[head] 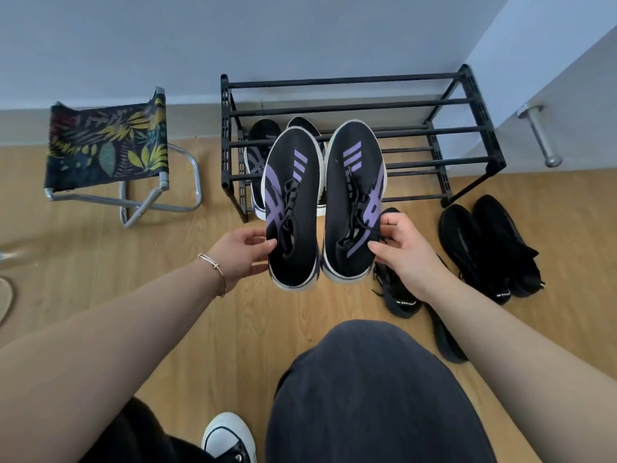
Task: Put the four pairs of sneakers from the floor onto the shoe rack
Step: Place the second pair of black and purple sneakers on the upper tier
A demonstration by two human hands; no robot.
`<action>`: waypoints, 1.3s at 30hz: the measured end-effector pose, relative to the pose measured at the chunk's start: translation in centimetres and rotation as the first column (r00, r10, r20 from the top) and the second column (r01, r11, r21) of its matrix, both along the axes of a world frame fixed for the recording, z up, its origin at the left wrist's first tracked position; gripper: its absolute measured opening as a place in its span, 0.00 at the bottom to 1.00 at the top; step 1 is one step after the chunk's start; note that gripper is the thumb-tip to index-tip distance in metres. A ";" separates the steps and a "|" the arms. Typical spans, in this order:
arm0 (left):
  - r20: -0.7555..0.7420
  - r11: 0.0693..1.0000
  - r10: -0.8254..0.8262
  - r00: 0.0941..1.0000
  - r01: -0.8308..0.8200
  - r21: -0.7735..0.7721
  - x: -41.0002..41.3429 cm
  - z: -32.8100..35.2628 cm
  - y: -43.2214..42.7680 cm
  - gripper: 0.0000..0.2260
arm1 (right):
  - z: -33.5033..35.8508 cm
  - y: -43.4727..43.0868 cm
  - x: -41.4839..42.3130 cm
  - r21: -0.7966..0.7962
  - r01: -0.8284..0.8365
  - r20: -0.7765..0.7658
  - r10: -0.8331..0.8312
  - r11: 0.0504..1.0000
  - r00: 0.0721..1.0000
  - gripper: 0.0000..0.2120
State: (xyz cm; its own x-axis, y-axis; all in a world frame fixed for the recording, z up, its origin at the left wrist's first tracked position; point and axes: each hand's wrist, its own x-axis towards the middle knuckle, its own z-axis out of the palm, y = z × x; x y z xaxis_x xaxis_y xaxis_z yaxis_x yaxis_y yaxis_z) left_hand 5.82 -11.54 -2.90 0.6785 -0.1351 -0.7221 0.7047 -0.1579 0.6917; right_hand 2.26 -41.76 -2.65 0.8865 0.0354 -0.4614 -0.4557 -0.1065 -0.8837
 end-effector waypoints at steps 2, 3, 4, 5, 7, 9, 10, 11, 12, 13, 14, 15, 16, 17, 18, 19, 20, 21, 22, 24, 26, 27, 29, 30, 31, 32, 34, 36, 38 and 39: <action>0.034 0.999 0.034 0.999 -0.034 0.005 1.3 0.3 0.2 0.10 | -0.1 0.5 1.9 0.003 0.017 0.022 -0.017 1.000 1.000 0.16; 0.046 0.999 0.048 0.998 -0.049 0.012 2.0 0.4 0.2 0.10 | -0.2 0.8 2.8 0.000 0.026 0.029 -0.026 1.000 0.999 0.16; 0.061 0.998 0.062 0.996 -0.063 0.022 2.8 0.4 0.3 0.10 | -0.1 1.1 3.8 -0.001 0.035 0.037 -0.035 0.999 0.999 0.15; 0.077 0.996 0.074 0.994 -0.077 0.036 3.6 0.5 0.4 0.11 | -0.2 1.4 4.9 -0.001 0.043 0.042 -0.043 0.999 0.998 0.15; 0.120 0.992 0.106 0.987 -0.114 0.063 5.5 0.5 0.6 0.12 | 0.0 1.9 7.2 0.001 0.064 0.053 -0.064 0.998 0.997 0.15; 0.157 0.985 0.128 0.979 -0.145 0.096 7.4 0.2 0.9 0.14 | 0.1 2.4 9.4 -0.008 0.081 0.063 -0.081 0.997 0.995 0.15; 0.171 0.981 0.129 0.977 -0.151 0.121 8.3 0.2 1.1 0.16 | 0.2 2.7 10.5 -0.016 0.088 0.068 -0.087 0.996 0.994 0.15; 0.182 0.977 0.128 0.975 -0.156 0.146 9.2 0.1 1.3 0.17 | 0.2 2.9 11.7 -0.021 0.097 0.072 -0.095 0.995 0.993 0.15; 0.194 0.972 0.135 0.972 -0.167 0.163 10.0 0.1 1.5 0.17 | 0.3 3.2 12.7 -0.019 0.104 0.074 -0.102 0.994 0.992 0.15; 0.204 0.970 0.149 0.968 -0.183 0.162 10.8 0.2 1.5 0.18 | 0.4 3.4 13.7 -0.012 0.112 0.074 -0.111 0.994 0.991 0.14; 0.214 0.969 0.164 0.963 -0.197 0.148 11.6 0.3 1.5 0.17 | 0.5 3.6 14.8 -0.010 0.120 0.071 -0.119 0.993 0.990 0.14; 0.222 0.970 0.161 0.962 -0.197 0.146 12.3 0.4 1.4 0.16 | 0.6 3.8 15.7 -0.019 0.124 0.070 -0.123 0.992 0.990 0.14; 0.232 0.969 0.150 0.961 -0.189 0.160 13.0 0.5 1.2 0.16 | 0.7 3.9 16.6 -0.033 0.120 0.069 -0.118 0.992 0.991 0.14; 0.237 0.967 0.137 0.962 -0.182 0.181 13.7 0.7 1.1 0.16 | 0.7 4.0 17.3 -0.045 0.109 0.068 -0.106 0.993 0.992 0.14; 0.238 0.963 0.135 0.962 -0.184 0.198 14.3 0.7 1.1 0.15 | 0.6 4.0 17.9 -0.063 0.095 0.068 -0.090 0.994 0.994 0.14; 0.235 0.960 0.138 0.962 -0.188 0.207 14.8 0.8 1.1 0.13 | 0.5 4.1 18.5 -0.087 0.083 0.069 -0.077 0.993 0.995 0.15; 0.232 0.959 0.138 0.963 -0.188 0.211 15.2 0.9 1.0 0.09 | 0.4 4.2 18.9 -0.111 0.078 0.066 -0.071 0.991 0.995 0.16; 0.227 0.958 0.138 0.964 -0.188 0.215 15.5 1.0 1.0 0.05 | 0.3 4.2 19.2 -0.128 0.079 0.059 -0.072 0.989 0.996 0.17; 0.222 0.957 0.140 0.965 -0.189 0.219 15.8 1.0 0.9 0.04 | 0.3 4.3 19.4 -0.134 0.081 0.052 -0.074 0.988 0.996 0.17; 0.220 0.953 0.156 0.963 -0.206 0.224 15.9 1.2 0.8 0.04 | 0.1 4.3 19.7 -0.133 0.085 0.041 -0.080 0.988 0.996 0.18; 0.214 0.946 0.185 0.959 -0.233 0.225 16.0 1.3 0.8 0.04 | 0.1 4.2 19.6 -0.120 0.077 0.034 -0.073 0.990 0.997 0.19; 0.207 0.943 0.200 0.958 -0.246 0.224 16.0 1.3 0.8 0.04 | 0.1 4.2 19.6 -0.116 0.072 0.031 -0.069 0.991 0.997 0.19; 0.205 0.940 0.202 0.958 -0.248 0.235 16.0 1.2 0.9 0.05 | 0.1 4.1 19.4 -0.104 0.071 0.027 -0.069 0.992 0.997 0.20; 0.210 0.939 0.187 0.960 -0.238 0.250 16.1 1.1 1.0 0.06 | 0.1 4.1 19.4 -0.098 0.073 0.024 -0.071 0.993 0.997 0.20; 0.216 0.937 0.173 0.961 -0.228 0.263 16.1 1.2 0.9 0.06 | 0.0 4.1 19.4 -0.096 0.077 0.021 -0.075 0.992 0.997 0.20; 0.225 0.936 0.165 0.960 -0.224 0.270 16.2 1.1 0.9 0.06 | -0.1 4.2 19.5 -0.095 0.081 0.024 -0.079 0.992 0.997 0.20; 0.248 0.935 0.168 0.954 -0.234 0.268 16.5 1.2 0.7 0.08 | -0.3 4.3 19.6 -0.103 0.093 0.031 -0.090 0.990 0.995 0.20; 0.277 0.922 0.159 0.948 -0.243 0.301 16.8 1.2 0.6 0.12 | -0.5 4.4 19.8 -0.125 0.097 0.040 -0.093 0.987 0.995 0.20; 0.297 0.915 0.165 0.940 -0.259 0.311 16.9 1.1 0.6 0.14 | -0.8 4.5 20.0 -0.154 0.102 0.055 -0.094 0.983 0.994 0.20; 0.300 0.914 0.172 0.938 -0.265 0.306 17.0 1.1 0.6 0.15 | -0.9 4.6 20.1 -0.162 0.104 0.057 -0.096 0.981 0.994 0.21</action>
